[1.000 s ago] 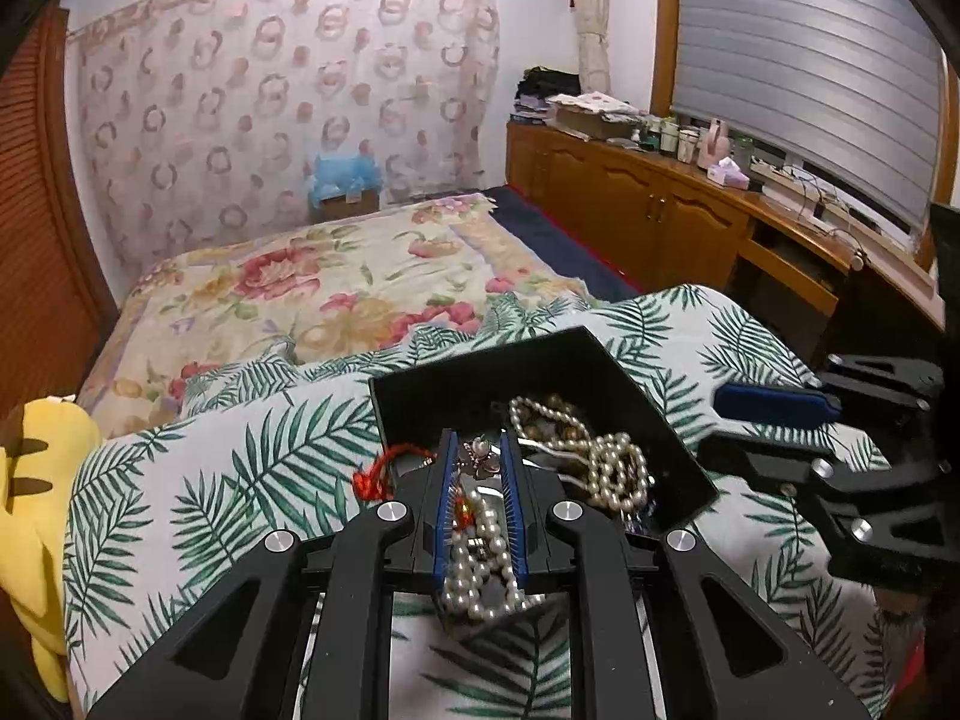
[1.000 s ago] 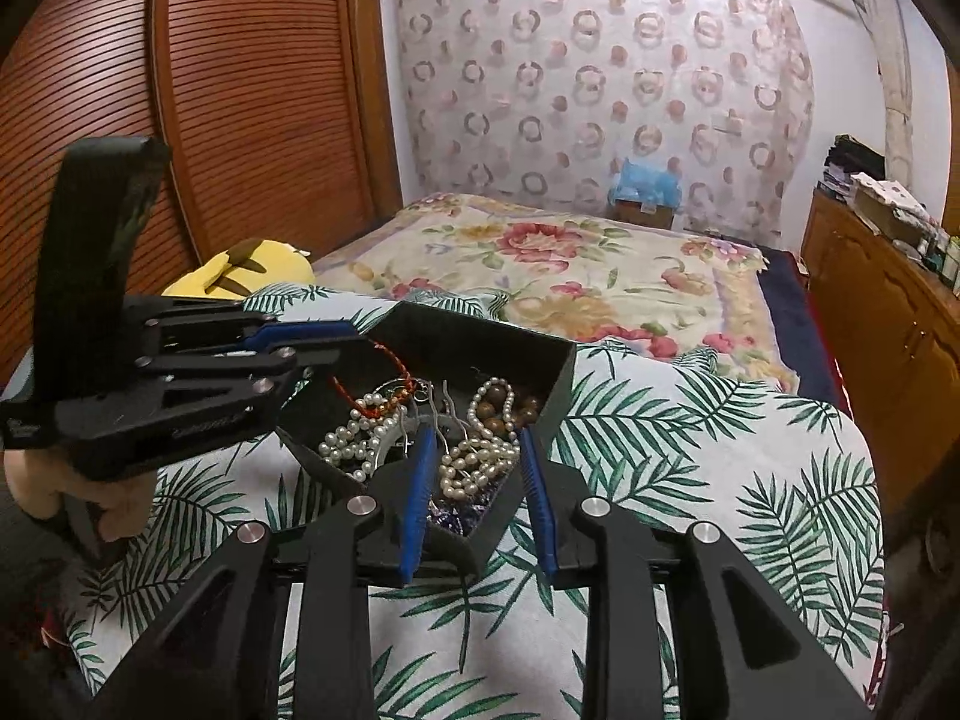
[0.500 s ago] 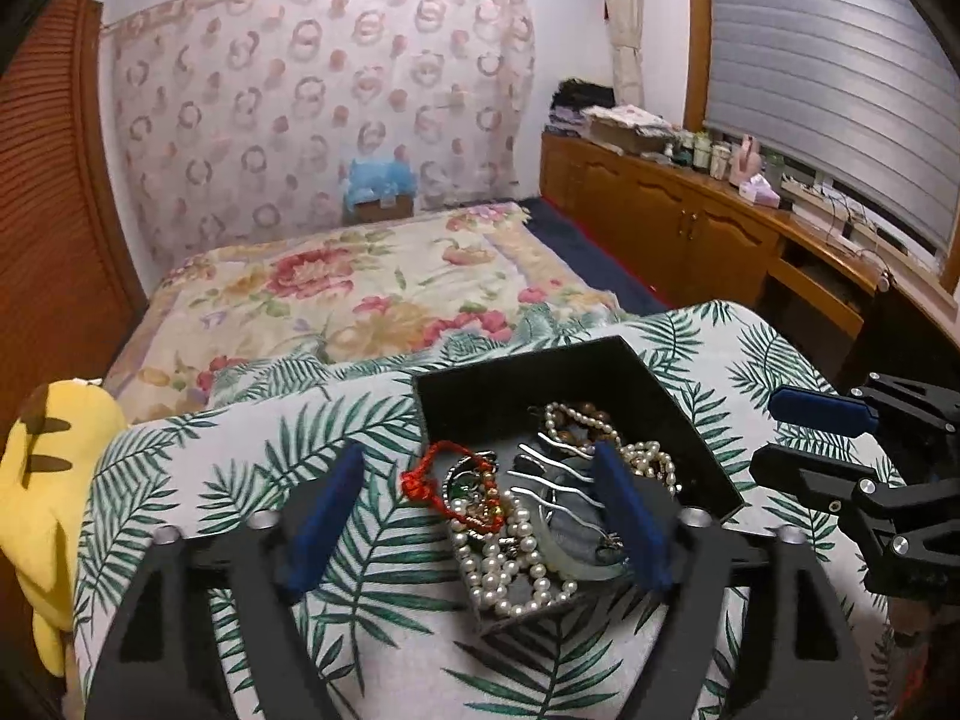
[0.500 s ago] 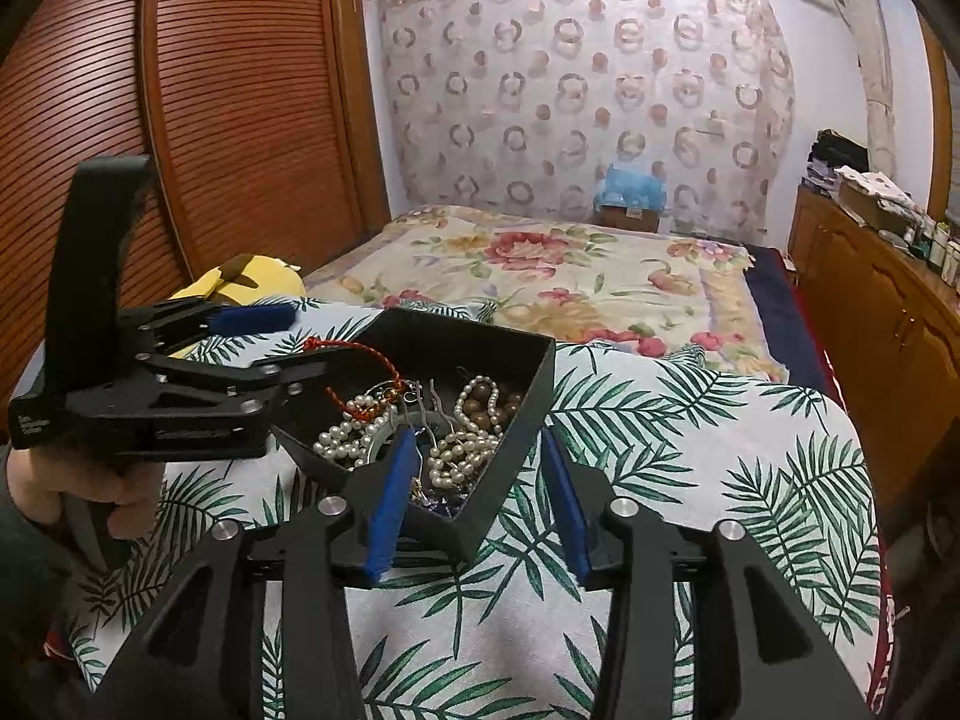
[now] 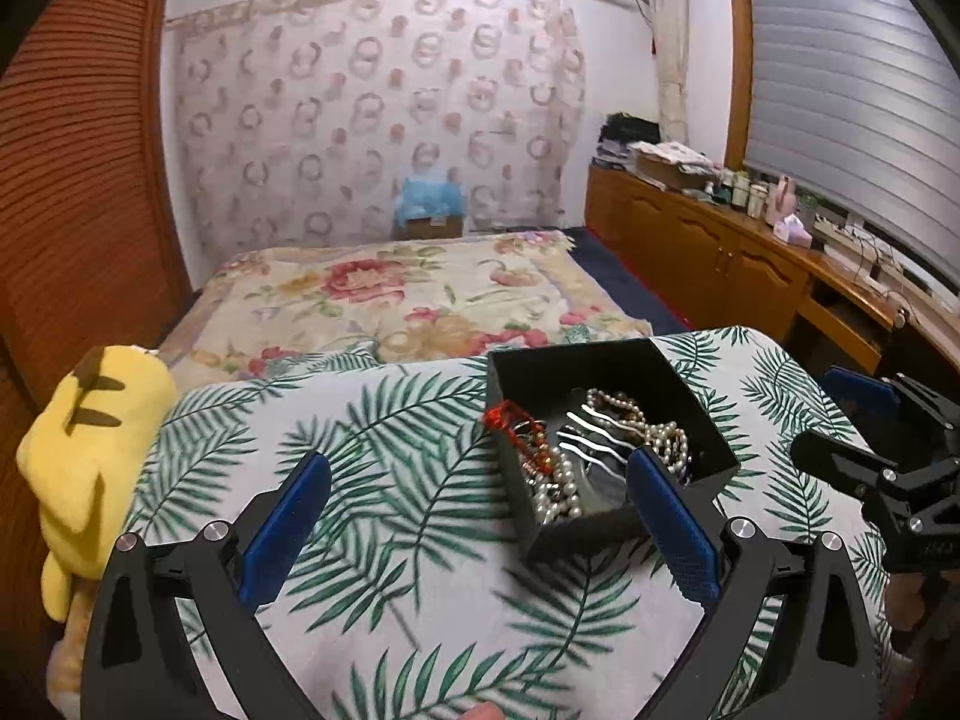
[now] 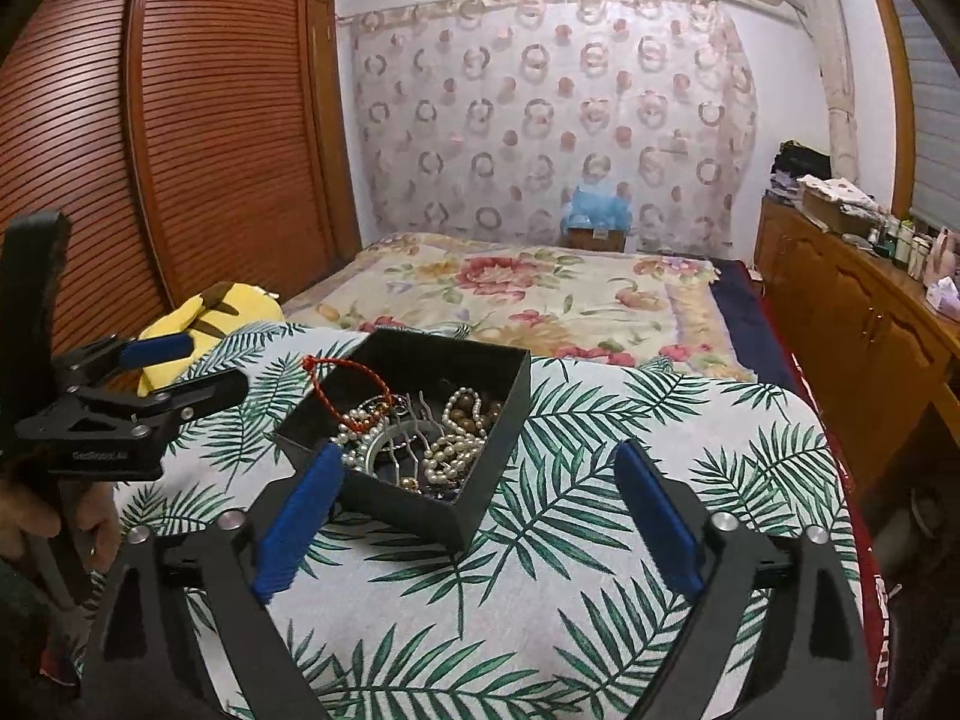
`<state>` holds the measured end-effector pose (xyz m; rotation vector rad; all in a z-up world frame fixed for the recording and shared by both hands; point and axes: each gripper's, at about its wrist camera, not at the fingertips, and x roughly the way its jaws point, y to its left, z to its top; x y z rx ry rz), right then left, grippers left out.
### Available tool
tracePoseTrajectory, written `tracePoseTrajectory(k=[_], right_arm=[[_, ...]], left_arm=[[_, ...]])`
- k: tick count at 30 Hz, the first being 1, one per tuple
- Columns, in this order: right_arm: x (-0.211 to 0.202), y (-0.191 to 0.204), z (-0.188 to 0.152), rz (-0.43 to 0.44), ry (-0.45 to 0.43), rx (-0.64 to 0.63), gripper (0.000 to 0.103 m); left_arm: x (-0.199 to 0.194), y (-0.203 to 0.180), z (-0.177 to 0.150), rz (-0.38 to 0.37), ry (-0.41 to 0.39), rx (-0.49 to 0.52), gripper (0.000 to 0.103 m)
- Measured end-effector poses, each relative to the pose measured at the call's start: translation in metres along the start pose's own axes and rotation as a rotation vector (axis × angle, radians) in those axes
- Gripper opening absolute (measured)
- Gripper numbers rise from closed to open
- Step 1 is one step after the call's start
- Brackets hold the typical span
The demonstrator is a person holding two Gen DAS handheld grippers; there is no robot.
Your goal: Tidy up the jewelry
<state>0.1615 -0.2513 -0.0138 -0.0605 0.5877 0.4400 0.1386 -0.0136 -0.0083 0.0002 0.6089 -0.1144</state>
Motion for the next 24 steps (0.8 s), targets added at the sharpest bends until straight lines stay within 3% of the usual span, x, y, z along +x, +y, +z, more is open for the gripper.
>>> tracePoseTrajectory(k=[2,14,24], right_arm=[[-0.007,0.004,0.000,-0.004,-0.015,0.000,0.100],[-0.041,0.030,-0.005,-0.047,-0.076,0.008,0.100],[-0.071,0.037,-0.011,-0.078,-0.124,0.039,0.100]], left_arm=[[-0.009,0.004,-0.004,0.000,-0.012,-0.014,0.095],[-0.046,0.012,-0.025,0.048,0.009,-0.016,0.095],[-0.074,0.011,-0.039,0.079,-0.019,-0.029,0.095]])
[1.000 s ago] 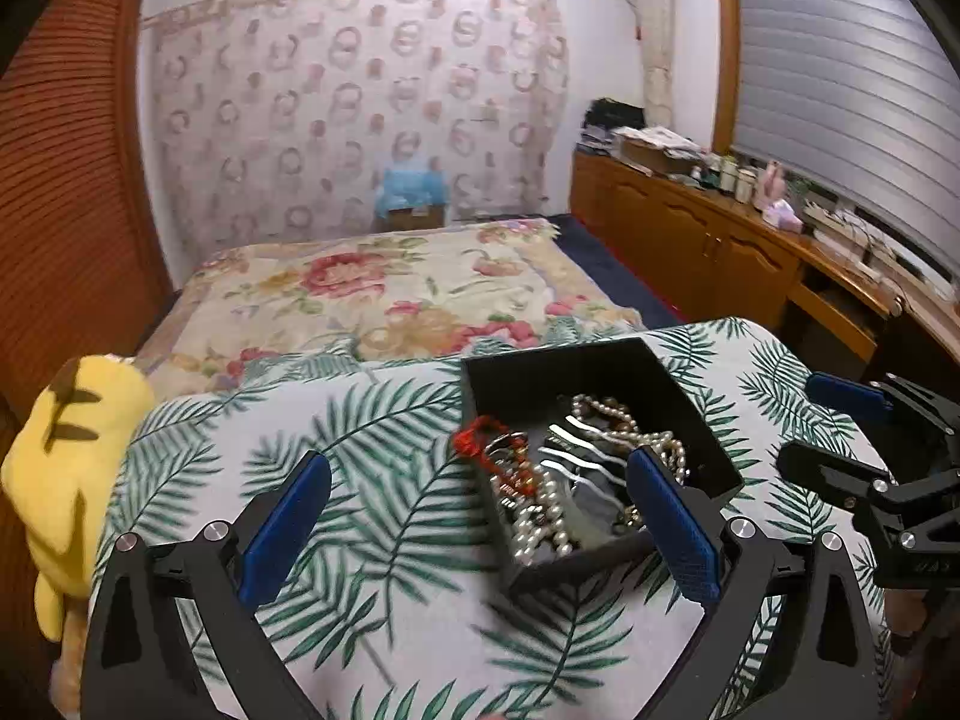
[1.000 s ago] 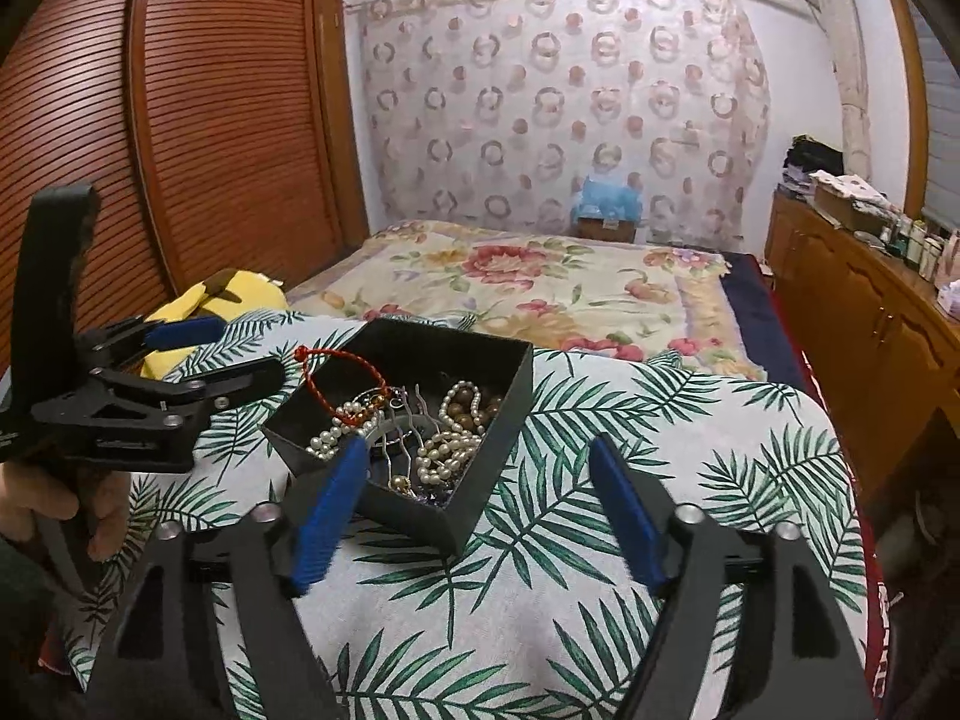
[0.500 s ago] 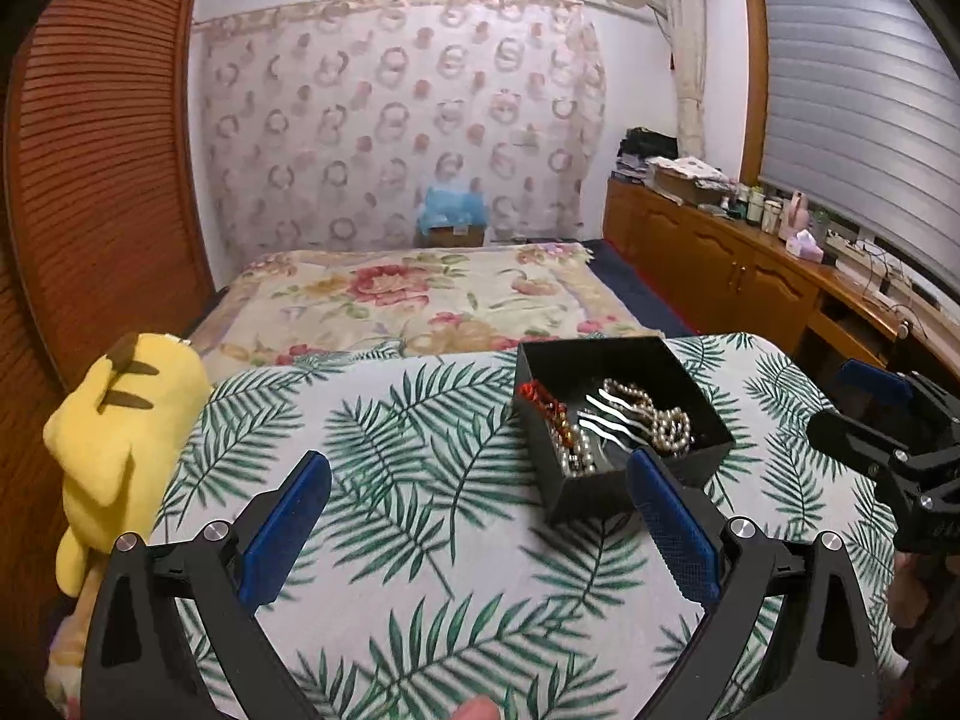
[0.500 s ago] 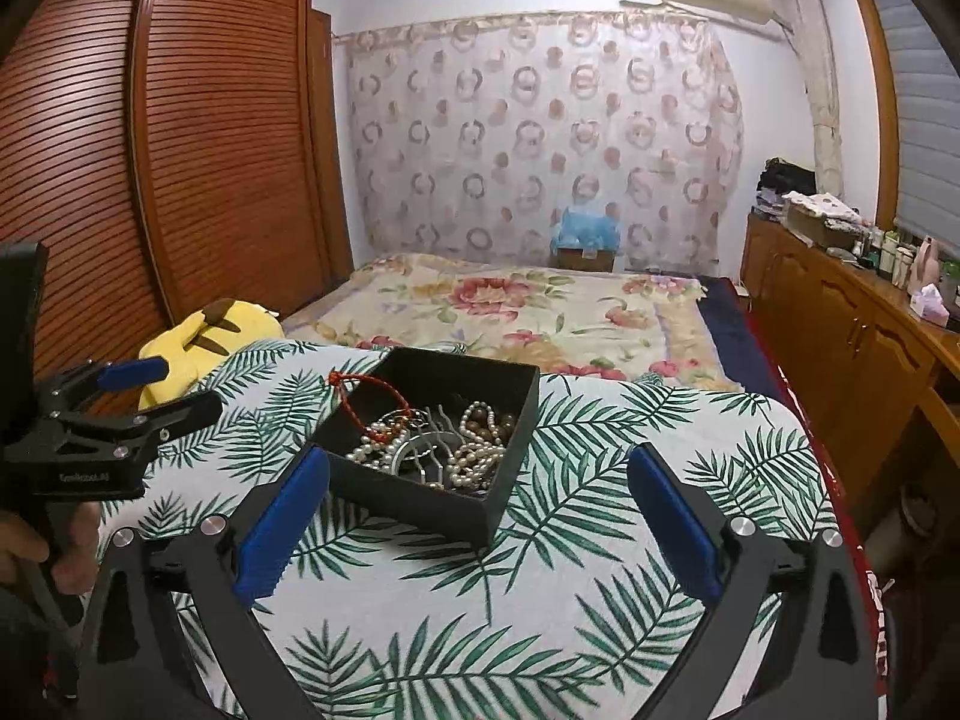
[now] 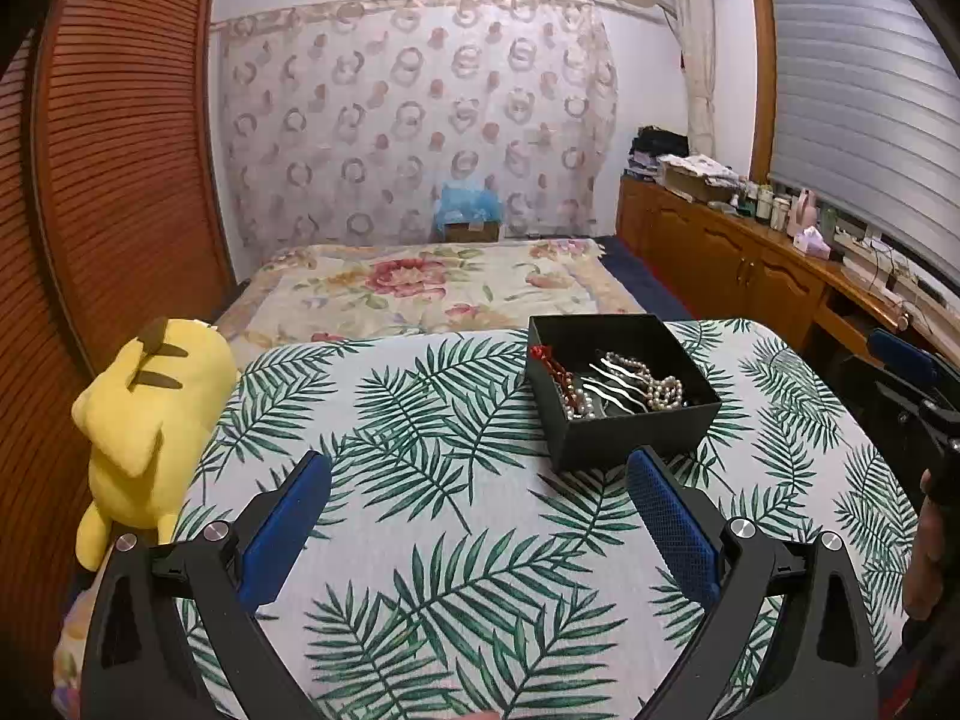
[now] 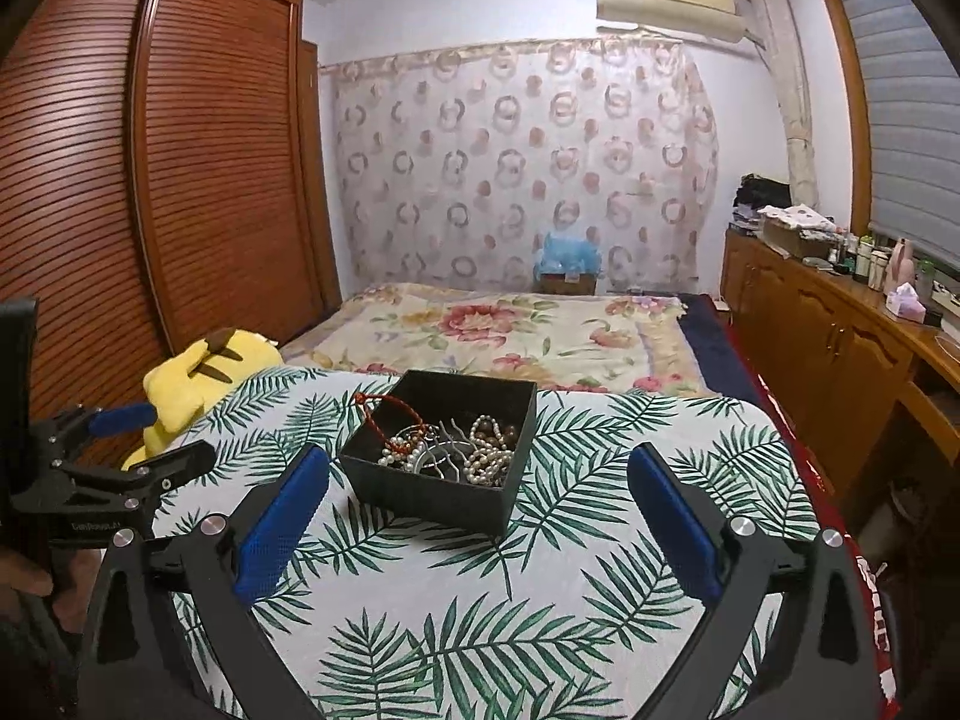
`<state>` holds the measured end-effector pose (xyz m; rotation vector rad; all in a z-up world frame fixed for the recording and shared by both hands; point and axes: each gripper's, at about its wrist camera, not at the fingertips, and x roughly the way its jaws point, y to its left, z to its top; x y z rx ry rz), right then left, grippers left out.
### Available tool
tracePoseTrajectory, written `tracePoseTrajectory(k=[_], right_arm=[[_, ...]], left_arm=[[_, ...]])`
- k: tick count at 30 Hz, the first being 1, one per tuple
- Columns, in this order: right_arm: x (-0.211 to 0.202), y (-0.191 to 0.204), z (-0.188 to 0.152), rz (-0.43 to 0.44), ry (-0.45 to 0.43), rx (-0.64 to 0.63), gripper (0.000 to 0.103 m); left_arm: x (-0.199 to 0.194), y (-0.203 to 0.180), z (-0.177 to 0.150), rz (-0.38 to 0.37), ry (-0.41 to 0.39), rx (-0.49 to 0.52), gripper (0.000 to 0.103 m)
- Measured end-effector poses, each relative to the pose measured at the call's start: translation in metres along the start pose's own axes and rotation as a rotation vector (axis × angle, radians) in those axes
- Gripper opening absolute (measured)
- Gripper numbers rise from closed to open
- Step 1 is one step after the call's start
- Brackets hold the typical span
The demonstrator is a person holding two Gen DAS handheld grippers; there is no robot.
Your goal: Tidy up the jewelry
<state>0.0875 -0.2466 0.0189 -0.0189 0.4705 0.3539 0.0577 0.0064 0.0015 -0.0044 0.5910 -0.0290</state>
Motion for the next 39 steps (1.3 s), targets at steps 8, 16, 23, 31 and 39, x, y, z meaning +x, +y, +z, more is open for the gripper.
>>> tracePoseTrajectory(k=[8,16,23,31,39], right_arm=[[-0.013,-0.010,-0.005,-0.020,-0.016,0.039,0.100],[-0.013,-0.013,-0.005,-0.024,-0.018,0.048,0.100],[-0.014,-0.014,-0.006,-0.021,-0.016,0.047,0.100],[-0.013,-0.014,-0.006,-0.021,-0.014,0.049,0.100],[-0.011,-0.011,-0.007,-0.018,-0.012,0.048,0.100]], left_arm=[[-0.015,0.002,-0.001,0.005,-0.022,-0.010,0.095],[-0.020,-0.001,0.000,0.009,-0.034,-0.001,0.095],[-0.020,-0.001,0.000,0.008,-0.035,-0.001,0.095],[-0.021,-0.001,0.002,0.009,-0.038,0.002,0.095],[-0.022,-0.002,0.002,0.008,-0.039,0.002,0.095]])
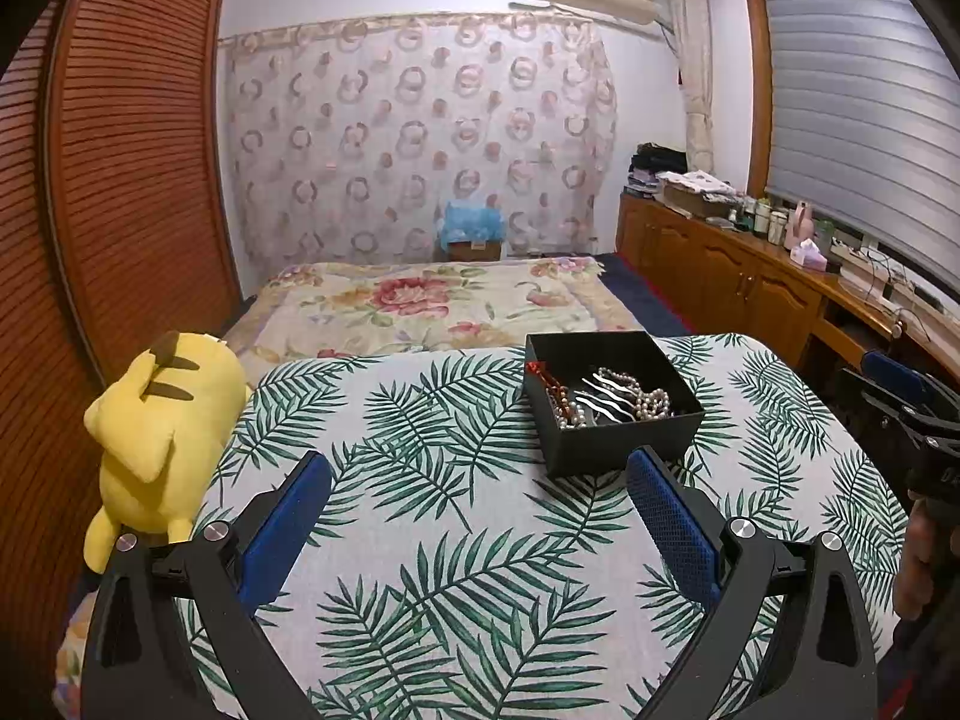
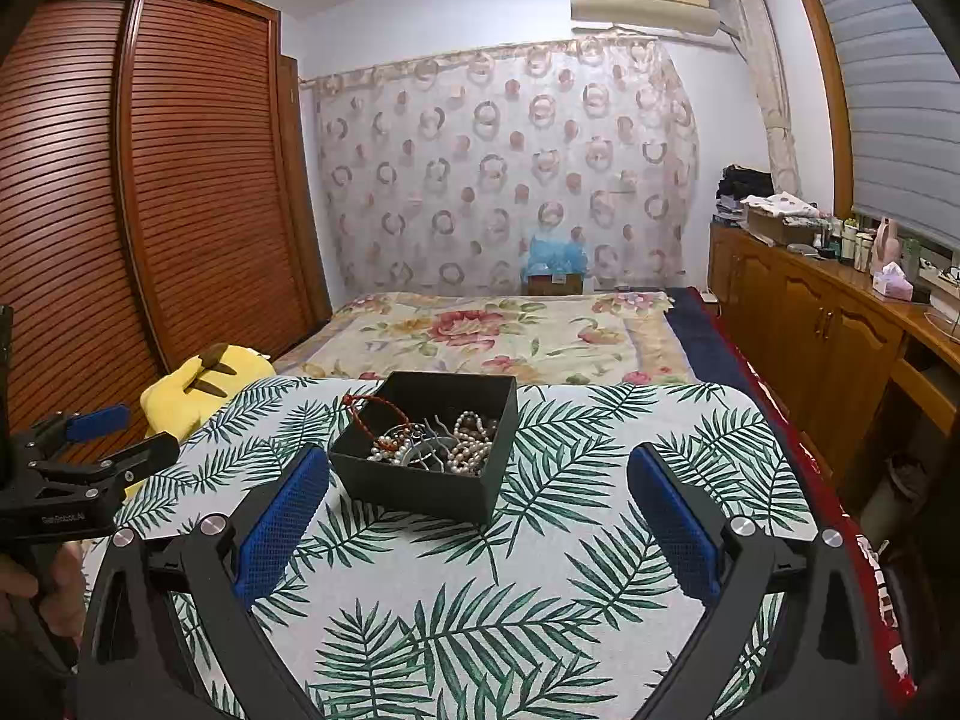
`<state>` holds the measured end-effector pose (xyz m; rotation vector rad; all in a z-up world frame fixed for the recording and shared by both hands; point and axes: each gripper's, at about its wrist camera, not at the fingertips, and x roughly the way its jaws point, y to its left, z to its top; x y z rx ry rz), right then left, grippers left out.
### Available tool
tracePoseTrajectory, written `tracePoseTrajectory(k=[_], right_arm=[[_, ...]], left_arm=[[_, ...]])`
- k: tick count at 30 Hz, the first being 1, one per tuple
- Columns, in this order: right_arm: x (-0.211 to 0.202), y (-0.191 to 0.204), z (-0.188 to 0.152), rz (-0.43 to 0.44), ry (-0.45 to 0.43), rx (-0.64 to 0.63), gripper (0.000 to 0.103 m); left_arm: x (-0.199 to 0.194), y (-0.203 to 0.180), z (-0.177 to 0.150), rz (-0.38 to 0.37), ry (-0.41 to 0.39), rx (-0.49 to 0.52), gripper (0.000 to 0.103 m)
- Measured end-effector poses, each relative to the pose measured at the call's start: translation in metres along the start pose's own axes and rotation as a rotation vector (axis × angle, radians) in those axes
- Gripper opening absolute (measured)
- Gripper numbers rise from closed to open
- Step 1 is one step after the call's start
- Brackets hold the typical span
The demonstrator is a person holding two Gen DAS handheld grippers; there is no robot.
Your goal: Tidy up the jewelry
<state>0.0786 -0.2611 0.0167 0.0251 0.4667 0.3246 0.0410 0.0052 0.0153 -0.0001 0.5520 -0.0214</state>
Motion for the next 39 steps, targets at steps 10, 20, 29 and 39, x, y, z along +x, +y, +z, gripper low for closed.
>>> tracePoseTrajectory(k=[10,20,29,39], right_arm=[[0.0000,-0.0001,-0.0002,0.000,-0.001,0.000,0.100],[0.0001,-0.0003,-0.0004,0.000,0.000,0.000,0.100],[0.0000,-0.0006,-0.0003,0.001,0.000,0.001,0.100],[-0.0003,-0.0009,0.0000,0.001,-0.001,0.001,0.100]], left_arm=[[-0.0011,-0.0014,0.0007,-0.001,-0.002,0.001,0.095],[-0.0009,-0.0015,0.0005,-0.002,-0.002,0.001,0.095],[-0.0016,-0.0026,0.0001,-0.001,-0.002,0.001,0.095],[-0.0030,-0.0045,0.0033,-0.002,-0.009,0.002,0.095]])
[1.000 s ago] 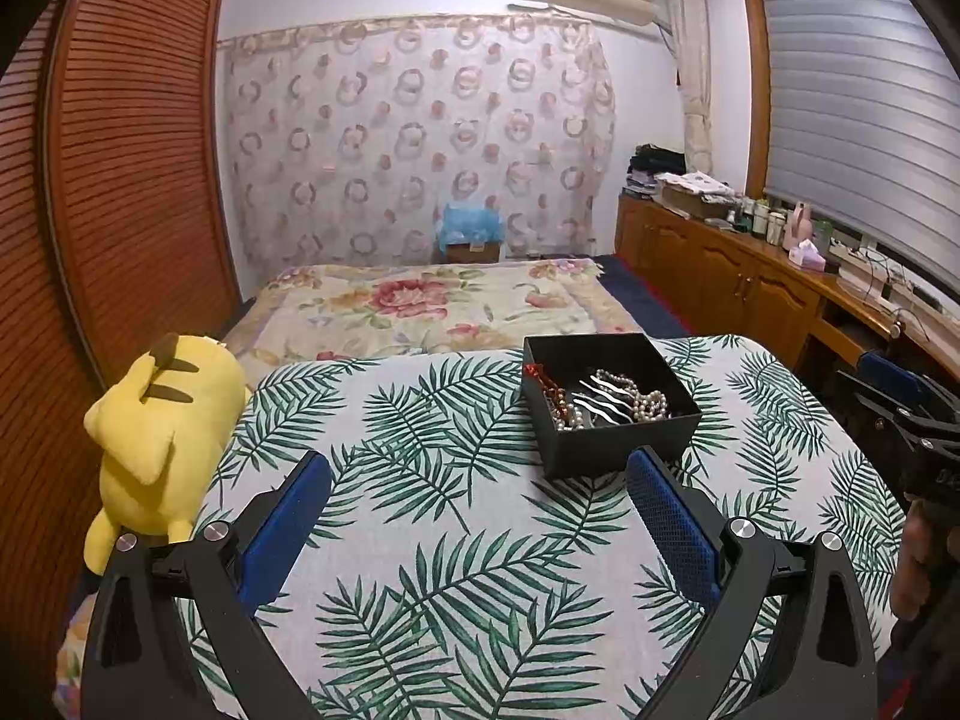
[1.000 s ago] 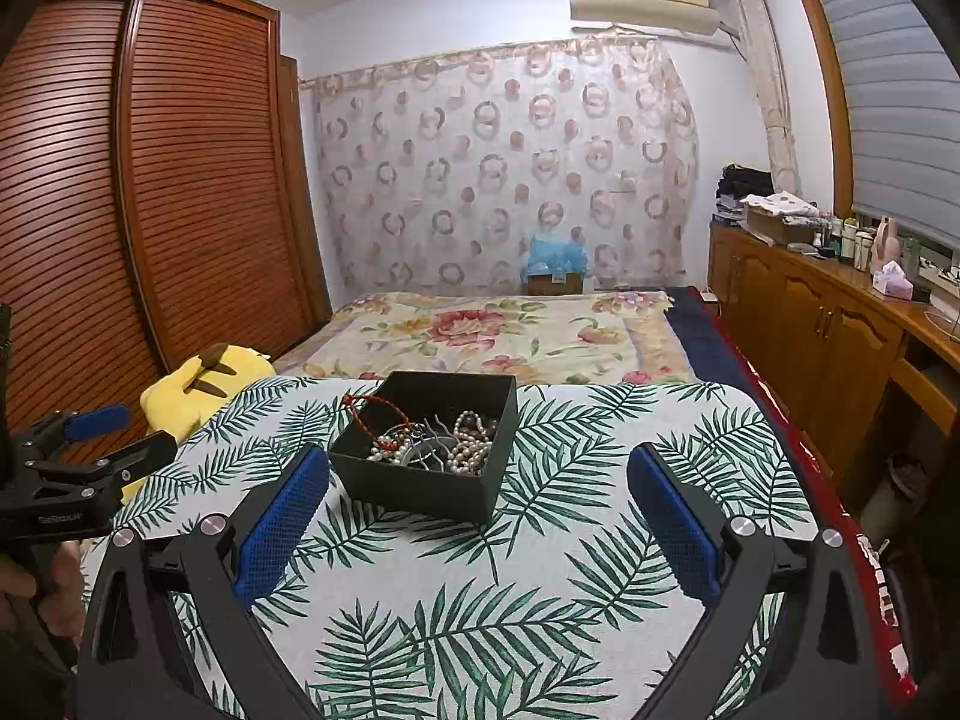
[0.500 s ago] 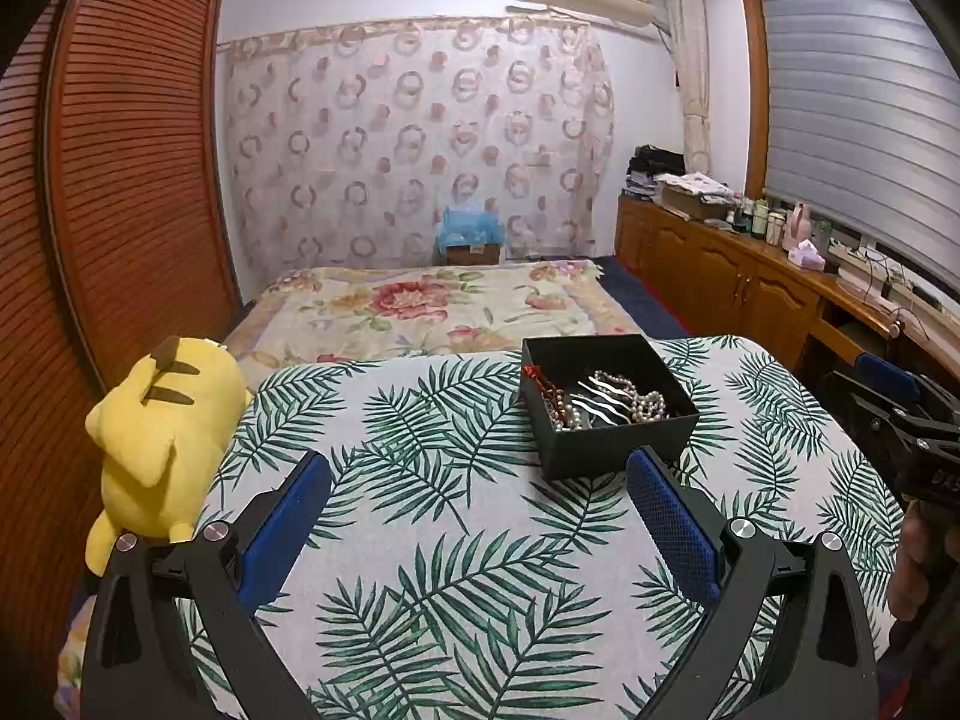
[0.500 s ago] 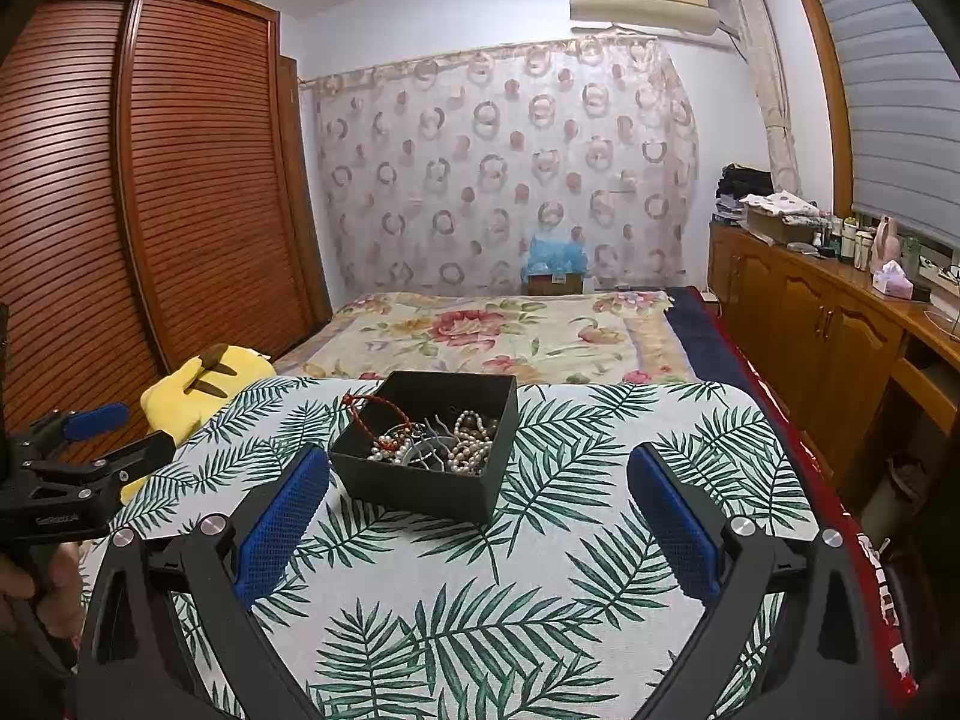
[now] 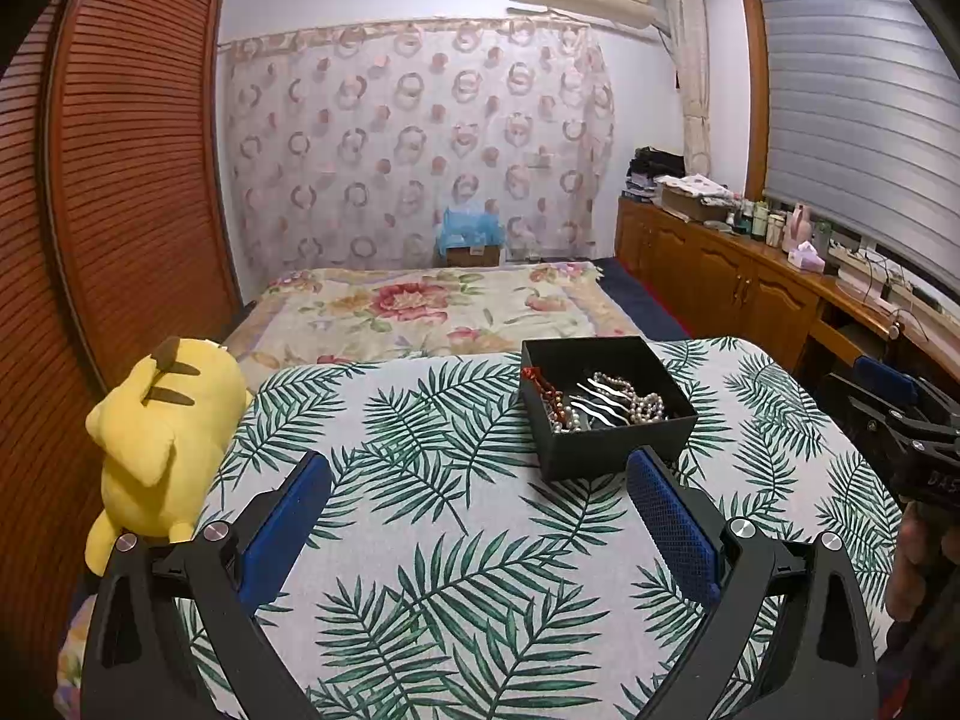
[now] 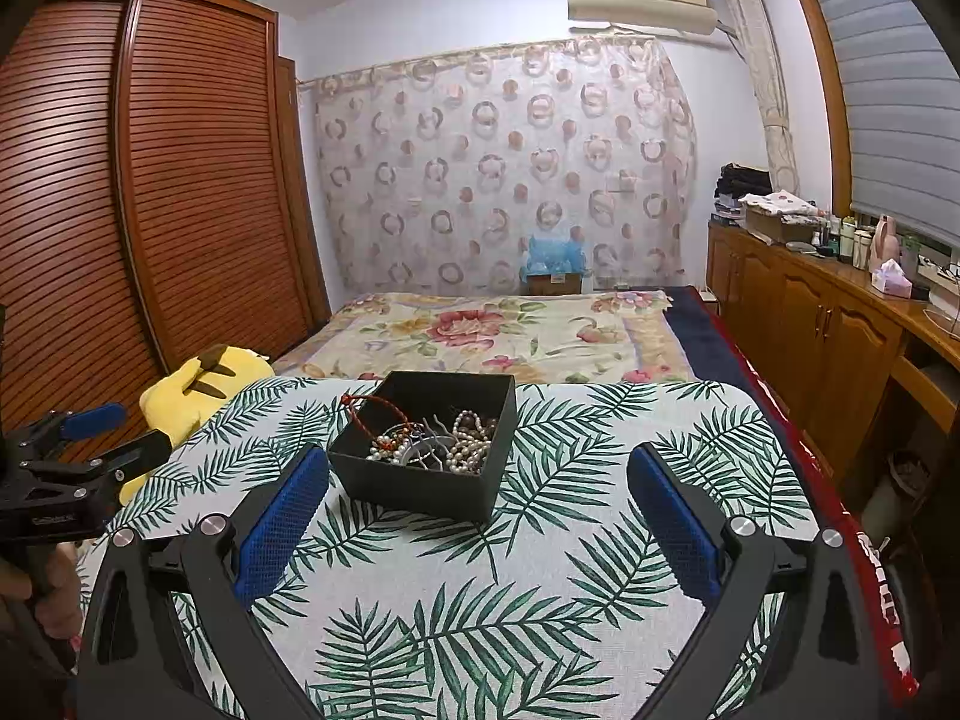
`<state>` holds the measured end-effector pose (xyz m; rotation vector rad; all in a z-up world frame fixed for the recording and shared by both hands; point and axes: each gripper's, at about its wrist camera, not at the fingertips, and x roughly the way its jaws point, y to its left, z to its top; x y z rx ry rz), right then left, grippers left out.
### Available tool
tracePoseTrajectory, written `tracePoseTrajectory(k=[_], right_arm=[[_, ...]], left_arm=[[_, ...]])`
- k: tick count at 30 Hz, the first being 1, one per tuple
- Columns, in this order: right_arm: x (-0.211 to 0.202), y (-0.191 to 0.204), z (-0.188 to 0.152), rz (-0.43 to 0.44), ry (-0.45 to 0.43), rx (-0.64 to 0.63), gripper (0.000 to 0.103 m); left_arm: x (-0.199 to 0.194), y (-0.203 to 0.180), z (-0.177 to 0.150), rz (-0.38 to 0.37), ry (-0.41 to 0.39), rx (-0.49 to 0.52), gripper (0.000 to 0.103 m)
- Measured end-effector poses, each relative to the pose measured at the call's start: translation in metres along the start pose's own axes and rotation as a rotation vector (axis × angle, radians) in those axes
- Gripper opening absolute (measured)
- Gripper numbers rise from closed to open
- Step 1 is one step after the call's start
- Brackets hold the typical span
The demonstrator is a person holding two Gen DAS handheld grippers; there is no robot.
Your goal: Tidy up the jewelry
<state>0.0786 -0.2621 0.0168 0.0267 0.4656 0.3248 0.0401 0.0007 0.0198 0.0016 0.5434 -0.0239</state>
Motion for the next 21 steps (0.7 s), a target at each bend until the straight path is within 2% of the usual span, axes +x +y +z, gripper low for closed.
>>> tracePoseTrajectory(k=[21], right_arm=[[0.0001,-0.0004,-0.0002,0.000,0.000,0.000,0.100]], left_arm=[[-0.0029,-0.0007,0.0006,-0.002,0.000,0.002,0.095]])
